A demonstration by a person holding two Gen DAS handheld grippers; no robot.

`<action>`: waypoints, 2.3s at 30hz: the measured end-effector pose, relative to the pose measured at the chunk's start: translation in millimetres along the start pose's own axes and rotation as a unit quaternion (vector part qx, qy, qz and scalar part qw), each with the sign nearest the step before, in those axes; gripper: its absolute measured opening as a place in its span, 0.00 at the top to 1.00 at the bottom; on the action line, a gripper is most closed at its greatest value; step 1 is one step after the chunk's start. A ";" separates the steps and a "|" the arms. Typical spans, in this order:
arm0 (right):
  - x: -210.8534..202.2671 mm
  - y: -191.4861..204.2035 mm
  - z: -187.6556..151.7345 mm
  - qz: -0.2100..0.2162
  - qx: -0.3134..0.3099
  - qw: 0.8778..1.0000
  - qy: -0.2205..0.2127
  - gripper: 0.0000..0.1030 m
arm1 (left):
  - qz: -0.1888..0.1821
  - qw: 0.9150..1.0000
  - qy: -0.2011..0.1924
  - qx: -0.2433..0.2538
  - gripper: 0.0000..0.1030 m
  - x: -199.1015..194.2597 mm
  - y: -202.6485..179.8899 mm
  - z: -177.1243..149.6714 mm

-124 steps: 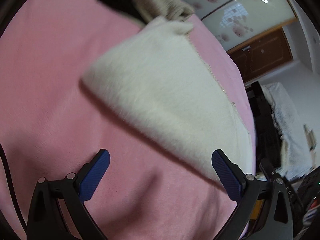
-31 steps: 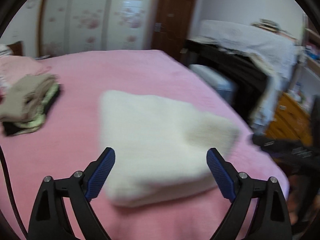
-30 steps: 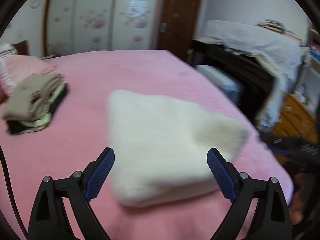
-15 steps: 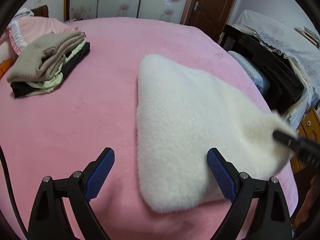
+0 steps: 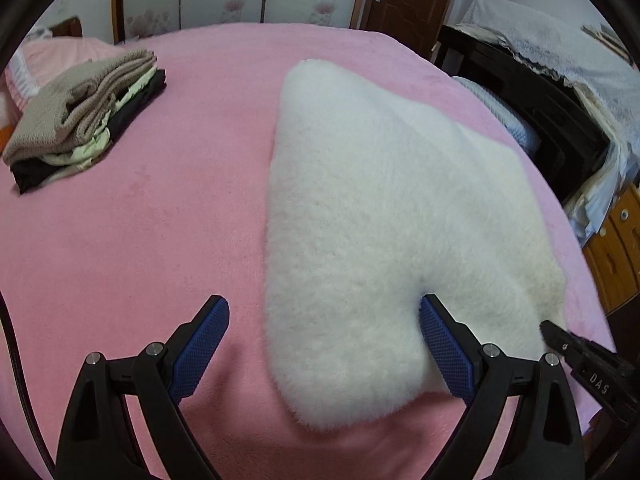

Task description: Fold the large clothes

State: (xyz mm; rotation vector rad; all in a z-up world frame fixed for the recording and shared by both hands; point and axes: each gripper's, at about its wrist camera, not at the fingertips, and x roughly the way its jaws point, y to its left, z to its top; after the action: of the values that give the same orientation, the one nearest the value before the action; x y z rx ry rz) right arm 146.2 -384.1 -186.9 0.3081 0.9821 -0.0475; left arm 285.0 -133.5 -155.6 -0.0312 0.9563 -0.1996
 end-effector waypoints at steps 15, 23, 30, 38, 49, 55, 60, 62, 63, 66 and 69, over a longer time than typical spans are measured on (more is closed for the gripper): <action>-59.1 17.5 24.2 -0.017 -0.026 0.997 -0.064 0.65 | -0.041 0.997 -0.045 0.043 0.08 -54.3 1.8 33.4; -50.1 57.2 98.0 -0.010 -0.073 0.992 -0.104 0.58 | 0.030 0.997 -0.066 0.036 0.08 -31.1 20.6 99.3; 26.7 86.3 145.5 0.020 -0.090 0.994 -0.049 0.58 | 0.017 0.999 -0.005 0.038 0.08 34.0 8.2 119.6; 80.6 40.0 145.4 -0.064 -0.092 0.994 -0.011 0.84 | -0.028 0.998 0.039 0.029 0.07 74.0 6.7 113.0; 77.9 32.9 123.5 -0.072 -0.105 0.991 -0.043 0.85 | -0.045 0.999 0.015 0.018 0.06 75.2 15.6 100.2; 70.6 34.8 127.5 -0.060 -0.098 0.993 -0.037 0.82 | -0.027 0.999 0.002 0.021 0.06 61.3 8.6 100.7; 48.6 39.3 128.9 -0.049 -0.094 0.994 -0.029 0.79 | -0.026 0.999 0.004 0.017 0.05 40.2 4.3 106.8; 34.2 41.5 126.9 -0.043 -0.094 0.994 -0.031 0.78 | -0.031 0.999 0.000 0.024 0.05 26.5 0.9 110.0; 24.6 42.3 125.4 -0.043 -0.094 0.994 -0.034 0.76 | -0.031 0.999 -0.005 0.032 0.04 16.9 -2.7 111.3; 0.6 40.9 122.5 -0.034 -0.087 0.995 -0.041 0.60 | -0.026 0.998 -0.016 0.051 0.01 -11.8 -10.5 115.9; -25.3 38.2 117.2 -0.017 -0.074 0.996 -0.042 0.39 | -0.034 0.998 -0.011 0.051 0.01 -36.8 -12.1 118.7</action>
State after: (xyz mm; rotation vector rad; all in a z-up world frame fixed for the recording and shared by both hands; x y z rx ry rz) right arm 233.9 -382.7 -96.6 0.1526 0.9029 -0.0176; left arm 359.2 -146.0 -55.9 0.0289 0.9231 -0.3098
